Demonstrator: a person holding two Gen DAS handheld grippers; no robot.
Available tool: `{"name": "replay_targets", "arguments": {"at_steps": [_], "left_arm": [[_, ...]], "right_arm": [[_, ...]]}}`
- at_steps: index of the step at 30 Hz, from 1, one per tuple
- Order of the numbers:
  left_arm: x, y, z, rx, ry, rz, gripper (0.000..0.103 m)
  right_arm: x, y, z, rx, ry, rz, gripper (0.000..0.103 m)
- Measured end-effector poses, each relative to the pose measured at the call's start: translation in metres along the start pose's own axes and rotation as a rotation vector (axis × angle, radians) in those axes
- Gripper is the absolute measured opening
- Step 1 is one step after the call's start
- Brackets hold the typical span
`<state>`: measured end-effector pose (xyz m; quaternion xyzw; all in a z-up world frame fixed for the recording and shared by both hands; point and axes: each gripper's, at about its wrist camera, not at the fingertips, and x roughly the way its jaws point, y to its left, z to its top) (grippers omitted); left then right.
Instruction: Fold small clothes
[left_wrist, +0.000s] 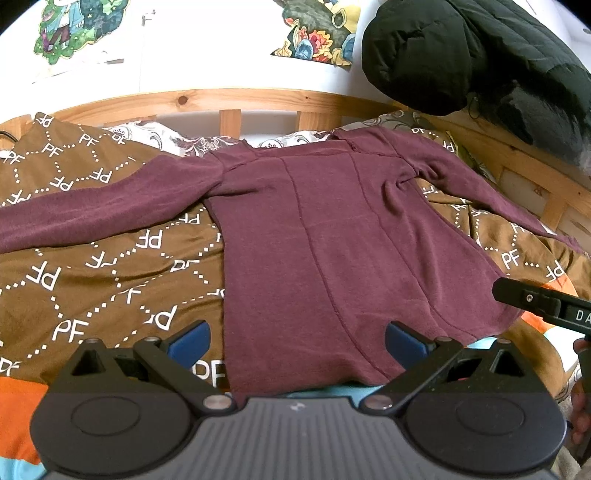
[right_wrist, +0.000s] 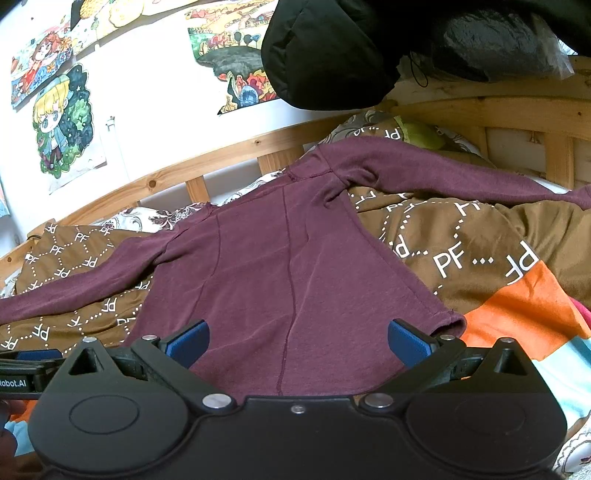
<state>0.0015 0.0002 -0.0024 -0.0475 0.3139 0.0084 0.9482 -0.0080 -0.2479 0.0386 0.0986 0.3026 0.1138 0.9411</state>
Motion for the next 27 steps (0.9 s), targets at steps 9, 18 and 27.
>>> {"name": "replay_targets", "arguments": {"at_steps": [9, 18, 27], "left_arm": [[-0.0003, -0.0003, 0.0002, 0.000, 0.001, 0.000, 0.102], [-0.0002, -0.0005, 0.0004, -0.001, 0.004, -0.001, 0.102], [-0.0003, -0.0007, 0.0003, 0.000, 0.004, 0.000, 0.102]], "right_arm": [[0.0000, -0.0004, 0.0000, 0.003, -0.001, 0.000, 0.103], [0.0003, -0.0008, -0.0001, 0.005, 0.001, 0.001, 0.103], [0.0003, -0.0009, -0.0004, 0.007, 0.000, 0.002, 0.103]]}}
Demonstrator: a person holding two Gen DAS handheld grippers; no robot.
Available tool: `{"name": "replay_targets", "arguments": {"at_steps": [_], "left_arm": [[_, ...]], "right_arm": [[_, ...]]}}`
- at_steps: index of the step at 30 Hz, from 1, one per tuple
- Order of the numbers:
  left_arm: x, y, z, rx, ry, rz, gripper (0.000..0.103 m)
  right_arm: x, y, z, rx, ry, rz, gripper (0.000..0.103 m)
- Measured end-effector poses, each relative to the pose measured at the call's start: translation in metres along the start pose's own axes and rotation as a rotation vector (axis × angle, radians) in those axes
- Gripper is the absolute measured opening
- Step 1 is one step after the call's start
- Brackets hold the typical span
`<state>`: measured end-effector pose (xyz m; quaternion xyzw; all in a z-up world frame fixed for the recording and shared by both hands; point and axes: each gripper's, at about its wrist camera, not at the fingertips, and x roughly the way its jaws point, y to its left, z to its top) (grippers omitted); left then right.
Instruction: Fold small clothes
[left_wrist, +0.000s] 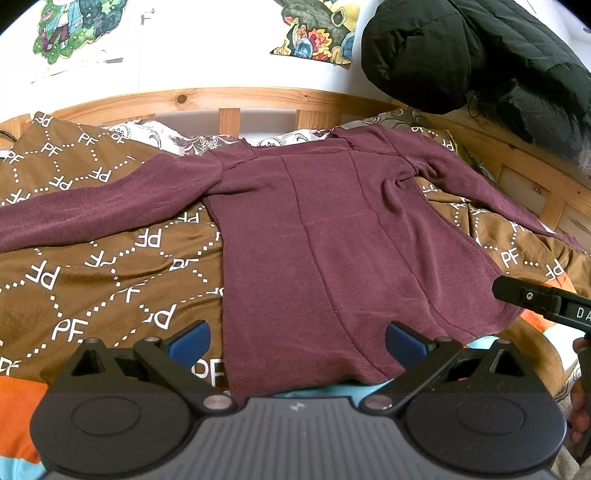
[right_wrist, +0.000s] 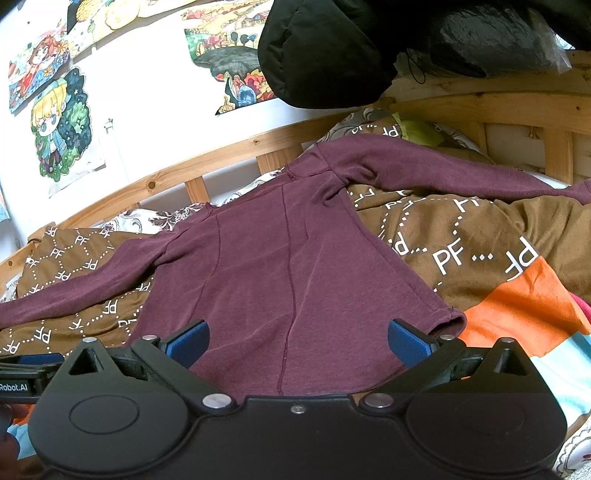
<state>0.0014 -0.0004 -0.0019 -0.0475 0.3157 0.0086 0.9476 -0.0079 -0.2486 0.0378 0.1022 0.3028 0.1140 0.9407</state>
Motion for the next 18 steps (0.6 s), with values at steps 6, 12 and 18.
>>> {"name": "replay_targets", "arguments": {"at_steps": [6, 12, 18], "left_arm": [[0.0000, -0.0001, 0.0002, -0.001, 0.001, 0.000, 0.102], [0.0000, -0.0007, -0.0001, -0.001, 0.002, -0.001, 0.102], [0.0005, -0.0009, 0.0000, 0.001, 0.002, 0.001, 0.102]], "right_arm": [[-0.0002, -0.0008, 0.0004, 0.001, 0.001, 0.000, 0.103], [0.0001, -0.0008, 0.0001, 0.003, 0.002, 0.001, 0.103], [0.0000, -0.0012, 0.0002, 0.002, 0.001, 0.002, 0.103]]}}
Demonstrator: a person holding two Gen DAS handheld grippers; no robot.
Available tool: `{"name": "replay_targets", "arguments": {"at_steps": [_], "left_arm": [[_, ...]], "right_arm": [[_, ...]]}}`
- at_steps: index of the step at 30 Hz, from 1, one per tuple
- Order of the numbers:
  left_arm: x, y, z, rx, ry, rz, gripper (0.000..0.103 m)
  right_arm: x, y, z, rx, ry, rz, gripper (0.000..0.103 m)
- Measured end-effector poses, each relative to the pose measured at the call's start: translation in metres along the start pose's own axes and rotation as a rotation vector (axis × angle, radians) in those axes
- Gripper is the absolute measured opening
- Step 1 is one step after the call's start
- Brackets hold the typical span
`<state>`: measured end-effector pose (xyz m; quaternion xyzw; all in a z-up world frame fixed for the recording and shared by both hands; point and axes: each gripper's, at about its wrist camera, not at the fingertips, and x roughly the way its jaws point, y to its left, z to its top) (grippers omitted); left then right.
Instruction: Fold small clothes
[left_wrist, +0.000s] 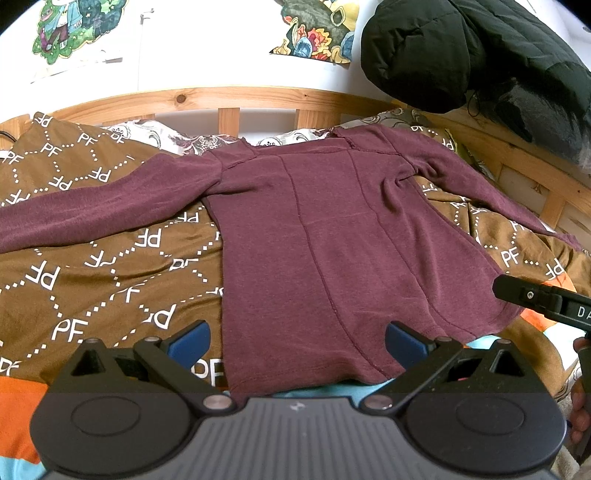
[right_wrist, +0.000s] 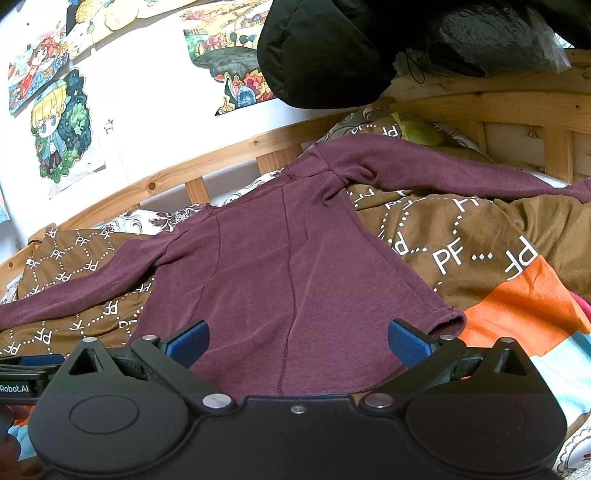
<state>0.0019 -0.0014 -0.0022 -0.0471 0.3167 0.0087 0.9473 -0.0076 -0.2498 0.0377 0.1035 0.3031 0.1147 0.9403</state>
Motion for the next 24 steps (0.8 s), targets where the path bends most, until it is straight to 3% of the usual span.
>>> {"name": "replay_targets", "arguments": {"at_steps": [8, 17, 20, 24], "left_arm": [[0.001, 0.000, 0.000, 0.001, 0.011, 0.007, 0.102], [0.010, 0.004, 0.013, -0.009, 0.041, 0.075, 0.102], [0.014, 0.006, 0.029, -0.013, 0.050, 0.098, 0.102], [0.018, 0.008, 0.055, -0.031, 0.047, 0.114, 0.102]], "right_arm": [[0.000, 0.000, 0.000, 0.002, 0.001, 0.000, 0.103], [-0.002, 0.001, 0.002, 0.018, -0.005, -0.028, 0.103], [0.006, -0.006, 0.014, 0.038, 0.021, -0.084, 0.103], [0.024, -0.017, 0.043, -0.016, 0.078, -0.237, 0.103]]}}
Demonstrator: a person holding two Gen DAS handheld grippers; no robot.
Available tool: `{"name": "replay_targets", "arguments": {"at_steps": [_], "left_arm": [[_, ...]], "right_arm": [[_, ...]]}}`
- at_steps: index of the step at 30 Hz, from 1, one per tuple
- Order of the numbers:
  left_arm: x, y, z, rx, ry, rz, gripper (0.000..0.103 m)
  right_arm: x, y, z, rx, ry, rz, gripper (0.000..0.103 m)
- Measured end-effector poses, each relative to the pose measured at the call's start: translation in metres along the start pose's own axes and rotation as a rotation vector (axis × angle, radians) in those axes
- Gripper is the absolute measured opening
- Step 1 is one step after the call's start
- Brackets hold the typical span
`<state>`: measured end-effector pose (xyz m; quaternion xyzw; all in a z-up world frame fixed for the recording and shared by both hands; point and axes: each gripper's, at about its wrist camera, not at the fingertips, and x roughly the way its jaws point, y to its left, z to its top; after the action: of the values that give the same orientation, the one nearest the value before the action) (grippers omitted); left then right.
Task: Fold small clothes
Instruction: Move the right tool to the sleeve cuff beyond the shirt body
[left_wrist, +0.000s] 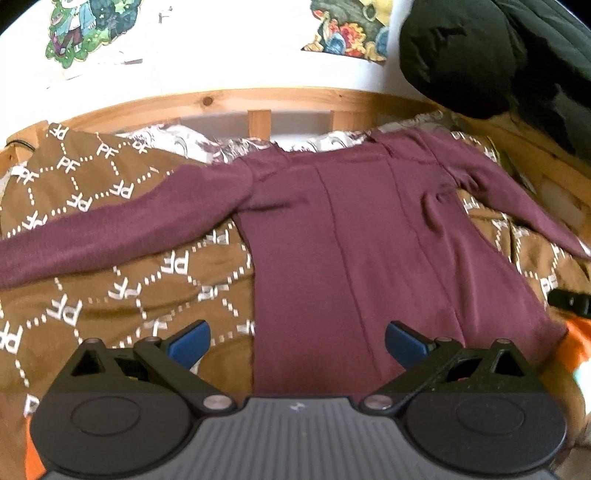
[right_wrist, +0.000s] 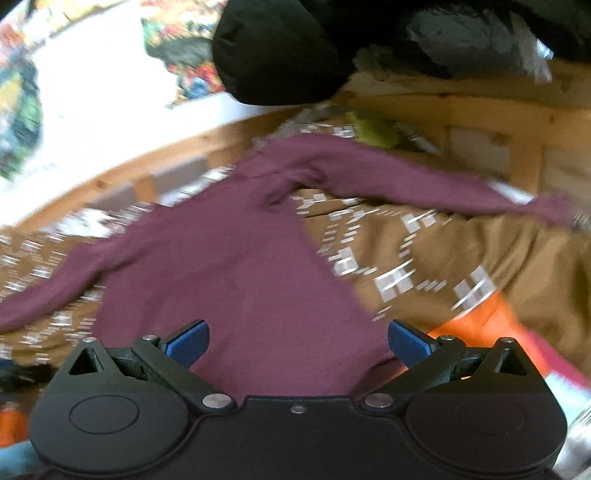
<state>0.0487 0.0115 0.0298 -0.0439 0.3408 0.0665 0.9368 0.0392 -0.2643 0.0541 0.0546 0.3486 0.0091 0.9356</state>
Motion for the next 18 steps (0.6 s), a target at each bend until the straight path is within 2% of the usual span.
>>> {"name": "replay_targets", "arguments": {"at_steps": [2, 6, 10, 15, 18], "left_arm": [[0.000, 0.000, 0.016, -0.003, -0.004, 0.001, 0.102], [0.000, -0.004, 0.046, 0.040, -0.029, 0.039, 0.102], [0.008, -0.011, 0.073, 0.079, -0.013, 0.055, 0.102], [0.028, -0.024, 0.094, 0.128, 0.024, 0.050, 0.102], [0.046, -0.032, 0.097, 0.145, 0.030, 0.043, 0.102]], "right_arm": [[0.011, -0.011, 0.011, 0.015, 0.021, -0.021, 0.103], [0.031, -0.037, 0.031, 0.122, 0.042, -0.027, 0.103], [0.046, -0.050, 0.052, 0.133, 0.036, -0.073, 0.103], [0.072, -0.061, 0.077, 0.152, 0.033, -0.123, 0.103], [0.086, -0.066, 0.088, 0.179, 0.030, -0.168, 0.103]]}}
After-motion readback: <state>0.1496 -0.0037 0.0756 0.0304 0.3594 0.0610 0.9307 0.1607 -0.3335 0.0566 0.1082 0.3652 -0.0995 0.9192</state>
